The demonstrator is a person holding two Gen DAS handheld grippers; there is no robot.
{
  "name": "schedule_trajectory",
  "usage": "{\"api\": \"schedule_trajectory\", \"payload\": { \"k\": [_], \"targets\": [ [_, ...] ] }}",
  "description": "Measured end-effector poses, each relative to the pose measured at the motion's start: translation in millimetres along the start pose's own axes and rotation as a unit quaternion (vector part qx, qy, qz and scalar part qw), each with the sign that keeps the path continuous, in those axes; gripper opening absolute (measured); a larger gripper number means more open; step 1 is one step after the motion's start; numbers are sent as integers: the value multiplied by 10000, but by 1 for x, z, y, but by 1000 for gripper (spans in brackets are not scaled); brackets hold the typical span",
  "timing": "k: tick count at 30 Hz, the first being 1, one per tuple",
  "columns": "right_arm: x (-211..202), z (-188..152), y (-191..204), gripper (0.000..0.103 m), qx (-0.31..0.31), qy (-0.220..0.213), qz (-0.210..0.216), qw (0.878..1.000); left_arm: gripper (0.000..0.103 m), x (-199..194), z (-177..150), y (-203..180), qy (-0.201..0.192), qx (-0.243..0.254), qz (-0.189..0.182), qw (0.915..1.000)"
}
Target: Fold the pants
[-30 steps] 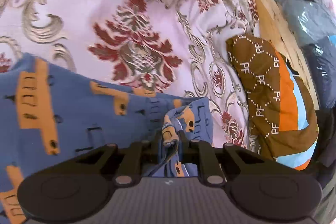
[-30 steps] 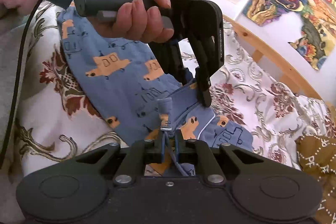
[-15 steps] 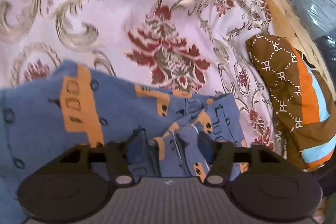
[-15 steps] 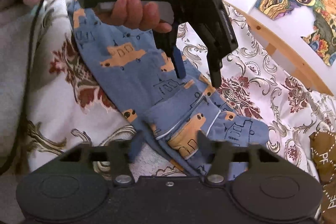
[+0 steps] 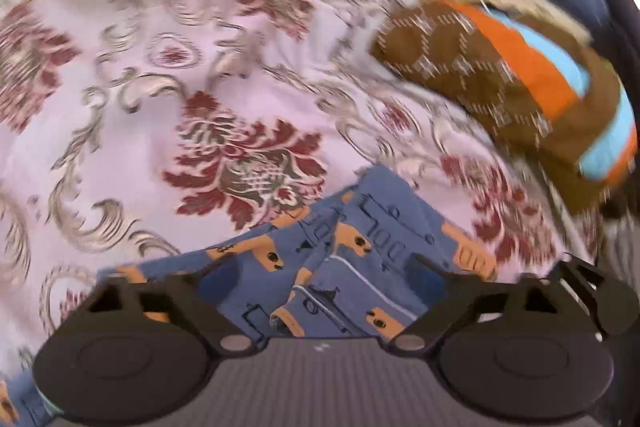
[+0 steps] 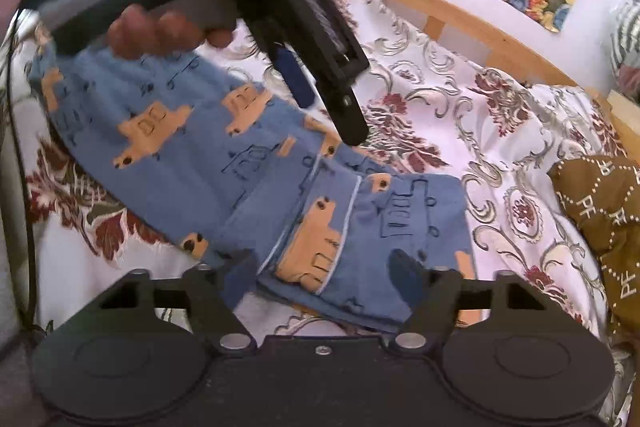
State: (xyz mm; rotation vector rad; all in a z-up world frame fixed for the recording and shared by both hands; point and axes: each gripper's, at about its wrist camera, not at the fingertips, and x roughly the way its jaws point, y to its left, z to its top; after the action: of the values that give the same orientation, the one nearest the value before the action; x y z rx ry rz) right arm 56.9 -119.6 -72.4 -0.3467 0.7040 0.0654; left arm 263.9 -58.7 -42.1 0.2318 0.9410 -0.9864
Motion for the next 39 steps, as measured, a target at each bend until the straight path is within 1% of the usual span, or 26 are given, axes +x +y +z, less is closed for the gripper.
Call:
{"api": "schedule_trajectory", "payload": {
  "k": [1, 2, 3, 4, 6, 9, 10, 11, 12, 13, 14, 15, 17, 20, 23, 24, 26, 27, 28, 30, 33, 35, 37, 38, 39],
  "targets": [
    [1, 0, 3, 61, -29, -2, -30, 10000, 69, 4, 2, 0, 165, 84, -33, 9998],
    [2, 0, 4, 54, -28, 0, -42, 10000, 63, 9, 3, 0, 306, 80, -83, 9995],
    [3, 0, 5, 51, -27, 18, -55, 10000, 55, 13, 4, 2, 434, 50, -171, 9989],
    [5, 1, 5, 50, -29, 42, -36, 10000, 51, 17, 3, 3, 538, 28, -249, 9982],
    [7, 1, 5, 45, -5, 59, 16, 10000, 49, 25, 0, 5, 708, 34, -368, 9968],
    [8, 0, 6, 35, -10, 74, 60, 10000, 49, 35, -2, 6, 829, 100, -281, 9961],
    [8, 0, 6, 33, -9, 67, 71, 10000, 48, 37, -3, 8, 848, 38, -276, 9960],
    [8, 0, 6, 28, -2, 52, 74, 10000, 48, 39, -2, 11, 857, -48, -301, 9959],
    [7, 0, 5, 23, 5, 37, 70, 10000, 40, 39, -2, 13, 858, -152, -317, 9957],
    [7, 0, 4, 17, 21, 21, 76, 10000, 30, 40, -1, 15, 876, -213, -284, 9955],
    [7, 1, 4, 5, 46, 2, 151, 9999, 27, 41, -1, 17, 907, -256, -219, 9953],
    [6, 1, 4, 7, 55, -4, 184, 9998, 26, 41, 0, 19, 898, -293, -236, 9952],
    [5, 0, 9, 7, -25, -14, 184, 9998, 25, 38, 2, 22, 845, -360, -321, 9953],
    [6, -1, 9, 7, 17, -7, 209, 9998, 25, 34, 4, 19, 758, -229, -403, 9960],
    [5, -1, 9, 7, 24, -17, 195, 9998, 27, 37, 6, 11, 851, 2, -482, 9952],
    [5, -1, 9, 7, 27, -19, 197, 9998, 29, 40, 6, 8, 904, 106, -455, 9948],
    [5, -1, 9, 6, 31, -21, 207, 9998, 30, 46, 7, 4, 1072, 288, -418, 9929],
    [4, -1, 9, 4, 37, -24, 214, 9998, 27, 48, 8, 2, 1142, 338, -397, 9921],
    [4, -1, 9, 4, 50, -40, 228, 9997, 15, 50, 8, 1, 1206, 366, -363, 9914],
    [2, 1, 9, 3, 73, -80, 250, 9996, 11, 50, 9, 0, 1302, 377, -305, 9903],
    [-3, 3, 10, 3, 97, -160, 301, 9994, 9, 43, 10, -2, 1293, 407, -320, 9903],
    [-4, 3, 10, 0, 113, -200, 358, 9991, 9, 37, 11, -2, 1259, 425, -275, 9908],
    [-4, 3, 12, 0, 94, -208, 368, 9991, 9, 33, 10, 2, 1280, 300, -242, 9910],
    [-4, 3, 12, 1, 100, -212, 379, 9990, 9, 32, 10, 4, 1289, 235, -219, 9911],
    [-4, 4, 11, 13, 115, -208, 373, 9990, 9, 31, 9, 6, 1290, 189, -212, 9912]
  ]
}}
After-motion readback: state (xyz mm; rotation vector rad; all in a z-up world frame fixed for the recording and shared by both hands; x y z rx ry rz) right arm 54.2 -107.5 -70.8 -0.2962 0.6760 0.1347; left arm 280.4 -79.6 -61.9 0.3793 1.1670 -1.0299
